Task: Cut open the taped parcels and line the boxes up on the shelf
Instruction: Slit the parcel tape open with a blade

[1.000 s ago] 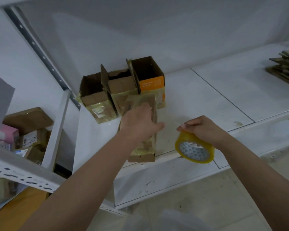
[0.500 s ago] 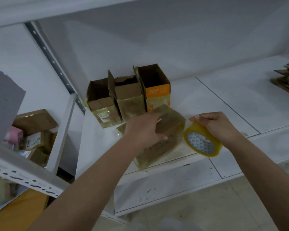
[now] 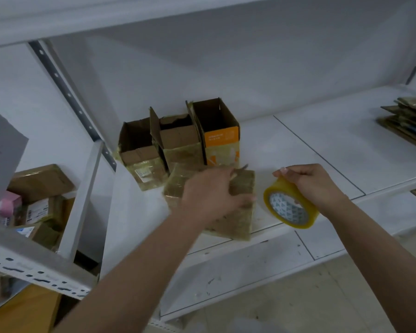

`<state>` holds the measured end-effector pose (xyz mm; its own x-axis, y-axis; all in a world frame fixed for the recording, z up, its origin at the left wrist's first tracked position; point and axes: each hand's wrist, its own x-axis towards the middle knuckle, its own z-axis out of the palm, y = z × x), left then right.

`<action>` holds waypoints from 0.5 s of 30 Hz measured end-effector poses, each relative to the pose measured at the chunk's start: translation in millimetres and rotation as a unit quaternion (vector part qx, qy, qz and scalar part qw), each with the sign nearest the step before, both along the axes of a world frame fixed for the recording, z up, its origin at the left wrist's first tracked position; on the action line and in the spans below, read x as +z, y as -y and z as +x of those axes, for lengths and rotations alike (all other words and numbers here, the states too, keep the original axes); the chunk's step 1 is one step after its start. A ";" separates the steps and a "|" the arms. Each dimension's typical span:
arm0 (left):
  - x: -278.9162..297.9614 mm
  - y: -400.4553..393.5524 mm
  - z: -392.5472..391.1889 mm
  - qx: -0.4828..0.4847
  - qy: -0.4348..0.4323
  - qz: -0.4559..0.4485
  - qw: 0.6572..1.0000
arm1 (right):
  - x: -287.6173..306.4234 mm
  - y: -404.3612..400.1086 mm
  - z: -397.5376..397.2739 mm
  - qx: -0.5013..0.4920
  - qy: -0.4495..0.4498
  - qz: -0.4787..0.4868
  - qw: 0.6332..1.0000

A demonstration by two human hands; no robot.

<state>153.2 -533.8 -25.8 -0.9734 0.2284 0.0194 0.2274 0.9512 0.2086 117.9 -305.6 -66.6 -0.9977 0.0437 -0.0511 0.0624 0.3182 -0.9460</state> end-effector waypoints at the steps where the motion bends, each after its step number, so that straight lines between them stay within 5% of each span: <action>1: -5.7 -15.7 2.8 0.018 -0.008 -0.023 1.000 | 1.1 1.4 0.2 0.004 -0.001 0.003 1.000; 4: -14.7 -37.0 8.7 0.035 0.008 -0.084 0.996 | 5.5 2.6 2.4 0.015 -0.001 0.018 1.000; 15: 14.6 66.0 26.2 -0.156 0.116 -0.012 0.981 | 23.1 33.4 4.9 0.072 0.002 0.023 0.997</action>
<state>179.4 -599.7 -11.2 -0.8334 0.5140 -0.2032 0.4581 0.8480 0.2666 122.8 -339.0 -43.5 -0.9937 -0.0968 -0.0572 0.0178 0.3672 -0.9300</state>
